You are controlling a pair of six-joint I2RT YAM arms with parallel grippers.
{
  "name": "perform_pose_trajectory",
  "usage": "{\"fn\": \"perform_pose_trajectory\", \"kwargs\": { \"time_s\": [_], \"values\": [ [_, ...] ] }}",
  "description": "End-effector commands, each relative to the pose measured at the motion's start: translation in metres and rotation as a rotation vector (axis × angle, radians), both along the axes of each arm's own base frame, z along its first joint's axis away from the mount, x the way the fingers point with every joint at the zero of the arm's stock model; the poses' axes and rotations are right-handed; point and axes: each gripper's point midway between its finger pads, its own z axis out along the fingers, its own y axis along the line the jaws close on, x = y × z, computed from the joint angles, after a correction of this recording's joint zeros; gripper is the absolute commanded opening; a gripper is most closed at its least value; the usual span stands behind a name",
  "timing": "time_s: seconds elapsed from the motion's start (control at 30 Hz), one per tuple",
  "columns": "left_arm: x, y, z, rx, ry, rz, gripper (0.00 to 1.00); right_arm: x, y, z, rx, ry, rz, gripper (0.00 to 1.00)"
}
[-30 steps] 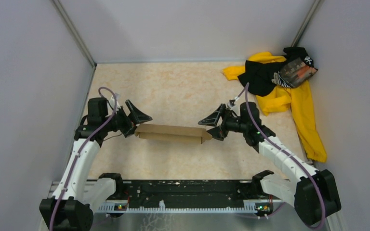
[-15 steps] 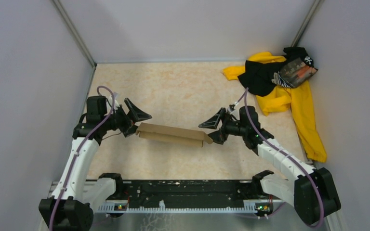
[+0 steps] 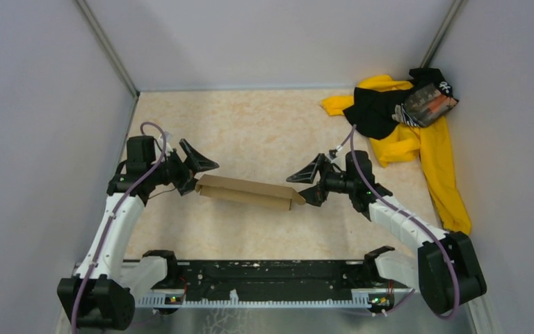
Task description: Fold the paper box
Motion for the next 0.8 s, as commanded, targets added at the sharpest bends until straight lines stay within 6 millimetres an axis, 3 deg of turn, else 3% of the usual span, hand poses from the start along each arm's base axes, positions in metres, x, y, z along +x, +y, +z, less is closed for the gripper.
{"fn": "perform_pose_trajectory", "kwargs": {
  "time_s": [0.0, 0.77],
  "values": [
    [-0.031, -0.034, 0.022, -0.218, 0.111, -0.153, 0.99, 0.002, 0.013, 0.042, 0.113, -0.135, 0.079, 0.72],
    [0.01, -0.03, 0.009, -0.22, 0.099, -0.114, 0.99, 0.039, -0.008, 0.02, 0.095, -0.129, 0.063, 0.74]
  ]
}}
